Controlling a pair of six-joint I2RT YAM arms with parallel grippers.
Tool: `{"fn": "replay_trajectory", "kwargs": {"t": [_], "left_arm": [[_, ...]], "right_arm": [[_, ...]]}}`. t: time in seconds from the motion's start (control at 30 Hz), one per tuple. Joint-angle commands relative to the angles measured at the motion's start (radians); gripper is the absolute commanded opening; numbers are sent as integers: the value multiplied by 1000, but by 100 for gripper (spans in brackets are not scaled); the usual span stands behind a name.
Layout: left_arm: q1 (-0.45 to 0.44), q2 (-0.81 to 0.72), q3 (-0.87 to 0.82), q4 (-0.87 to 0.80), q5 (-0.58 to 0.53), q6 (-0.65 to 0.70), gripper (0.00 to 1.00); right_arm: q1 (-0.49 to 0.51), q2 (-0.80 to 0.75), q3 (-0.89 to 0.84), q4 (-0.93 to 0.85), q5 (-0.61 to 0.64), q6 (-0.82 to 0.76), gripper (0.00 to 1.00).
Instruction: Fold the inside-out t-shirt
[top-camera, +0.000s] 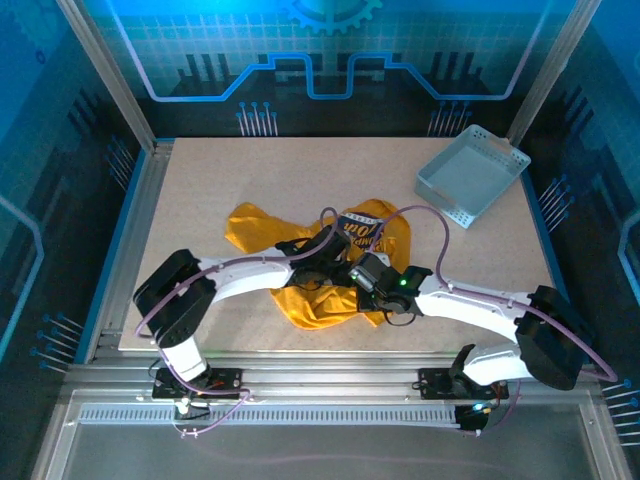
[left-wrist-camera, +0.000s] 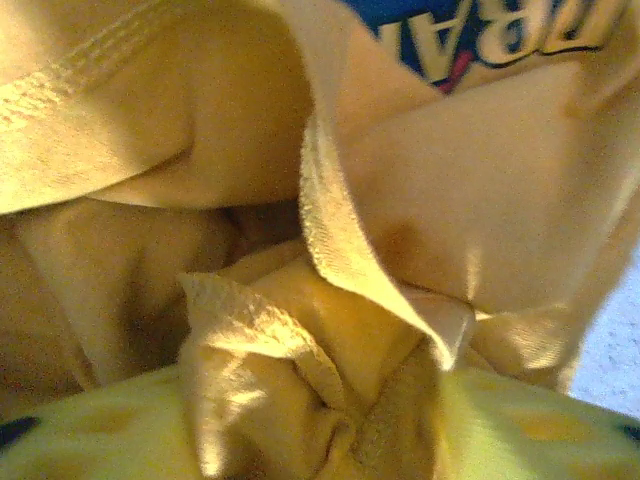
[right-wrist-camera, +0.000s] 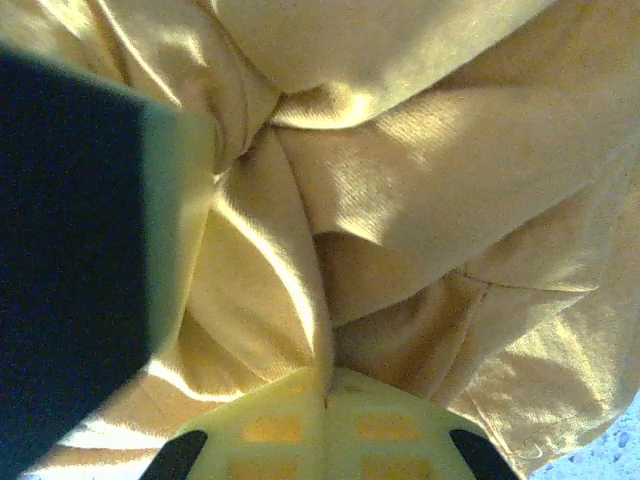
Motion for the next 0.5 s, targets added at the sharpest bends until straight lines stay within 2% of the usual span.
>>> {"fn": "replay_trajectory", "kwargs": {"t": [0.0, 0.1, 0.17, 0.37, 0.47], "left_arm": [[20, 2, 9, -58, -49, 6, 36], [48, -52, -23, -45, -58, -2, 15], [73, -126, -84, 4, -47, -7, 8], [145, -417, -293, 132, -20, -33, 0], [167, -522, -392, 207, 31, -61, 0]], "right_arm": [[17, -46, -1, -44, 70, 30, 0], [14, -78, -9, -90, 123, 35, 0], [0, -98, -10, -119, 148, 25, 0], [-23, -169, -40, -123, 213, -81, 0], [-15, -195, -102, -73, 178, -120, 0]]}}
